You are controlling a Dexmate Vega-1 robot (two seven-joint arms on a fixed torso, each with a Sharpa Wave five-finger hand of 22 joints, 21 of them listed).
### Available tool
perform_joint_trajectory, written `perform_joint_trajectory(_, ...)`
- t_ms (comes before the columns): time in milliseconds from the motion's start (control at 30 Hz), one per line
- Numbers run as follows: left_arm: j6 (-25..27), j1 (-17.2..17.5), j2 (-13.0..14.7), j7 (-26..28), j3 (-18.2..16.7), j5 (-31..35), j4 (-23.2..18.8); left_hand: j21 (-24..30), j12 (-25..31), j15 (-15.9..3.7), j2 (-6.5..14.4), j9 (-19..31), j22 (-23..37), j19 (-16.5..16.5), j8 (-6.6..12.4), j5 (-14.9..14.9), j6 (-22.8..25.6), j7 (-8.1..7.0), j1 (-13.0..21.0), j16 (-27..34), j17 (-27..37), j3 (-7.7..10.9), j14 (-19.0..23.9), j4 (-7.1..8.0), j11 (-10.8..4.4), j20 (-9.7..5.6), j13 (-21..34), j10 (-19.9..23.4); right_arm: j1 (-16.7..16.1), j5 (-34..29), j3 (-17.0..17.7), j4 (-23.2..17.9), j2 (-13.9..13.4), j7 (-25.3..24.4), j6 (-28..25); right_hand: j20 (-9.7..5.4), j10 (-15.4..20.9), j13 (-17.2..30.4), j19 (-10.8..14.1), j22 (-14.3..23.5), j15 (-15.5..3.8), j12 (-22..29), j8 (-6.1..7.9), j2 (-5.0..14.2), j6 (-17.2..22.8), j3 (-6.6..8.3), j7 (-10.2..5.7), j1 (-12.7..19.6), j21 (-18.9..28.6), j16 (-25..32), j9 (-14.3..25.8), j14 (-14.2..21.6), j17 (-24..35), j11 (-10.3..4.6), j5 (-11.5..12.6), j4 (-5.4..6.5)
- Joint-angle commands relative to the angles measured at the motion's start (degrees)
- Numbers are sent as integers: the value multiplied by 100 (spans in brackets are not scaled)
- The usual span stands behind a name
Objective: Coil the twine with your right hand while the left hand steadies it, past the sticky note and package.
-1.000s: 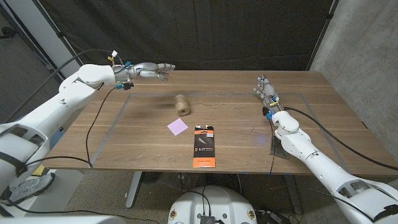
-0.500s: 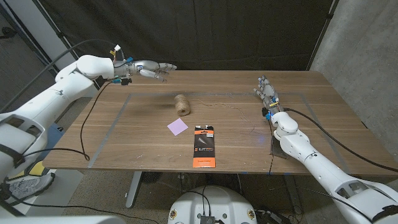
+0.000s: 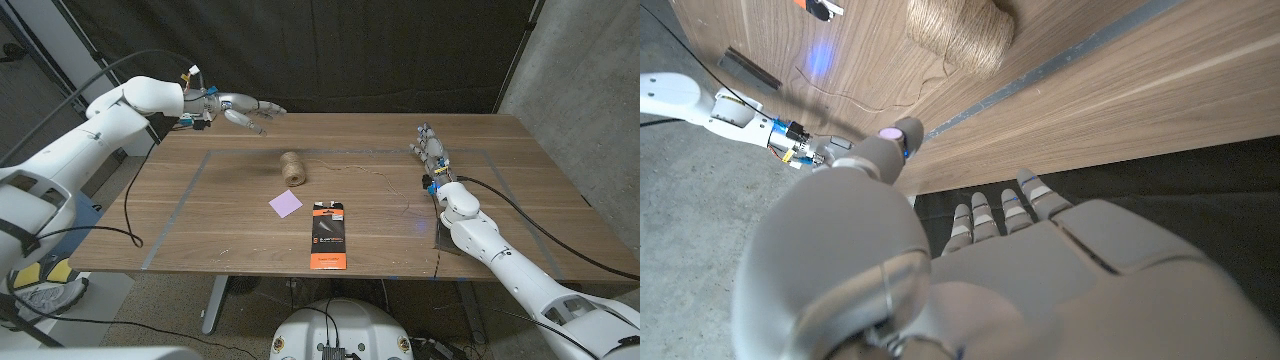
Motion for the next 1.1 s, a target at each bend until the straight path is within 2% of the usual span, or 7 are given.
perform_joint_trajectory(33,-342,-332,-37,-120,145,400,131,50,70,-25,-58,37,15,117,82,-81,160,13,104,57,26,-100,123,2,-54,-29,41,100,-110,-14,33,-145,-43,-144,-82,-51,-69,25,12,33,23,-5,-12,-10,-33,40,-6,67,30,14,19,-17,-1,-5,-21,0)
perform_joint_trajectory(333,-561,-540,-84,-214,271,665,197,52,94,-36,-98,43,23,145,109,-159,283,10,149,56,33,-184,176,20,-85,-29,60,152,-170,-24,51,-274,-85,-254,-183,-39,-122,26,-14,35,56,-9,-16,-8,-76,56,1,67,24,10,21,-50,0,19,-31,-3)
perform_joint_trajectory(400,-599,-579,-93,-261,298,691,218,39,58,-25,-112,49,28,128,55,-230,197,-14,206,14,39,-252,108,33,-72,-20,80,53,-180,-40,49,-304,-98,-286,-211,-39,-138,26,-16,35,60,-12,-18,-7,-87,59,4,67,24,6,21,-64,1,25,-33,-4)
perform_joint_trajectory(667,-818,-780,-183,-443,428,809,400,5,3,23,-122,56,30,59,-11,-330,65,-12,337,-37,45,-331,-2,28,-47,-10,112,-107,-203,-52,49,-382,-109,-382,-312,-22,-216,28,-68,36,86,-20,-24,-5,-145,73,-5,59,12,-2,23,-123,6,62,-45,-1)
perform_joint_trajectory(1100,-1193,-1080,-299,-371,667,1465,400,-12,-5,50,-73,69,32,9,-28,-394,-2,-18,539,-52,52,-372,-86,24,-21,-1,156,-176,-207,-18,71,-295,-24,-444,-262,3,-323,31,-103,38,135,-24,-37,-4,-257,93,-7,48,12,-5,26,-192,13,109,-62,2)
